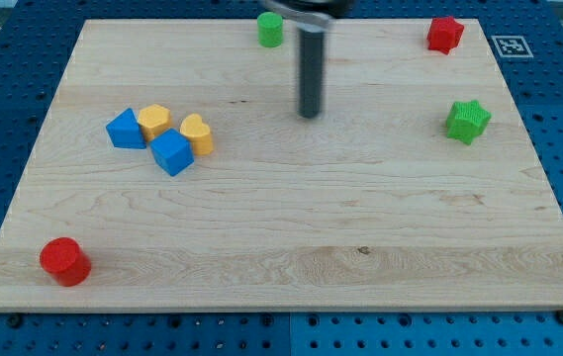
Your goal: Point your arm at the red circle
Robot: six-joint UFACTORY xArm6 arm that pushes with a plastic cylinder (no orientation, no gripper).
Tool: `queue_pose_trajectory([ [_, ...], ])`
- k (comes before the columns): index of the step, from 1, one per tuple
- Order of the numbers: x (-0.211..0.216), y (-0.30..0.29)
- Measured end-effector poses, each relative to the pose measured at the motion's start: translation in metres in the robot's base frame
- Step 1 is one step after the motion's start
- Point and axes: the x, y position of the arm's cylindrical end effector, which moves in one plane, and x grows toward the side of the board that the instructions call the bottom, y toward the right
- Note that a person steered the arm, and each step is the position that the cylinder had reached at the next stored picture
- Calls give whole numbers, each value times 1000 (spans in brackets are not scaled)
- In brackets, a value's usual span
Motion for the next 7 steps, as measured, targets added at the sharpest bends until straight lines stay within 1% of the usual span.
queue_pose_trajectory([
  [1,69,32],
  [2,105,27],
  [4,106,27],
  [5,116,23],
  [6,133,-18],
  [7,139,-95],
])
